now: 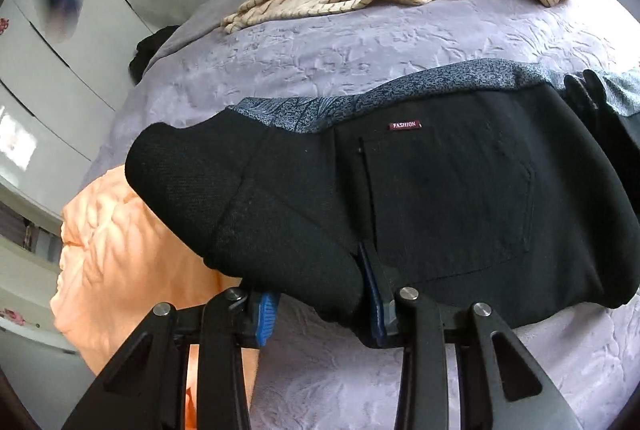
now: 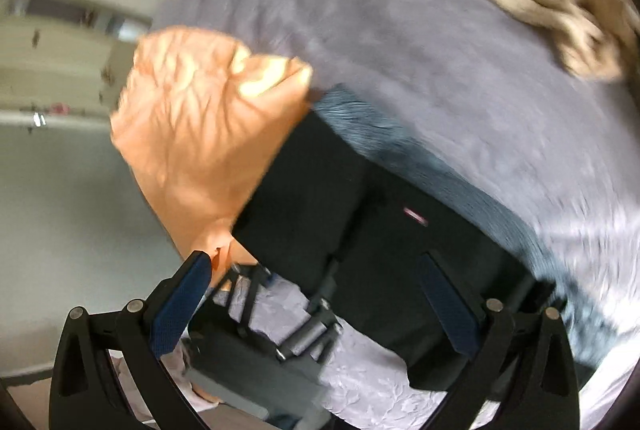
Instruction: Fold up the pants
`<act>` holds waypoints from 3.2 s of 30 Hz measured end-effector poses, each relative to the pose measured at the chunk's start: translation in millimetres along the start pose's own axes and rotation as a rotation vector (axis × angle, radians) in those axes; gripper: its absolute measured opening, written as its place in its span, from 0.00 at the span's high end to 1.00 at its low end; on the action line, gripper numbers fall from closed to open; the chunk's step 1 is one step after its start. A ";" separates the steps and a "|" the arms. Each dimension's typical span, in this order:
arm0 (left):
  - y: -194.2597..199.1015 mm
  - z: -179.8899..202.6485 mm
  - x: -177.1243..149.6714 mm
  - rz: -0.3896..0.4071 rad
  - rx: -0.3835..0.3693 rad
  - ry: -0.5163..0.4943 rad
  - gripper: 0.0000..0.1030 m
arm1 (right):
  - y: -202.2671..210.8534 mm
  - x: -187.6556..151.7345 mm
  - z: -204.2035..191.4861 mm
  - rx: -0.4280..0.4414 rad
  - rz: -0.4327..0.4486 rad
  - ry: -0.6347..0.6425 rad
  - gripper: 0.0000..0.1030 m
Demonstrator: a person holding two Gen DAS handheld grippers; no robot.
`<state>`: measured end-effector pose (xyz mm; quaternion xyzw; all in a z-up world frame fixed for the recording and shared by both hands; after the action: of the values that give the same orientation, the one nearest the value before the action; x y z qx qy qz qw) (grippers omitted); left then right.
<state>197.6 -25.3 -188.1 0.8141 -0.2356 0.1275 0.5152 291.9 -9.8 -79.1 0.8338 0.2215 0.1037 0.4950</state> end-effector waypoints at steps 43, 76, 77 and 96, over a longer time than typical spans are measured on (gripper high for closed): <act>218.5 127.1 115.0 0.391 -0.264 -0.159 0.63 | 177.7 -211.0 170.0 0.507 0.580 -0.231 0.74; 148.3 194.0 82.0 0.014 -0.384 -0.261 0.23 | 87.7 -378.6 351.1 0.347 0.640 -0.704 0.68; 136.2 184.3 84.1 -0.030 -0.371 -0.230 0.23 | 87.6 -376.5 349.7 0.338 0.640 -0.714 0.66; 100.8 146.0 69.0 -0.259 -0.350 -0.080 0.23 | 117.9 -370.0 299.6 -0.014 0.617 -0.661 0.66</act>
<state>199.7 -210.1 -142.3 0.7401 -0.1677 -0.0151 0.6511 115.1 -466.5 -105.5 0.8458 -0.2082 -0.0236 0.4906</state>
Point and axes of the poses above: each gripper's, at about its wrist camera, not at the fingertips, and y roughly against the way its jaws point, z to its right, x to its top, the point moved 2 cm from there along -y, roughly the way its jaws point, and after that the axes turned 10 degrees about x, right-handed, at the moved point
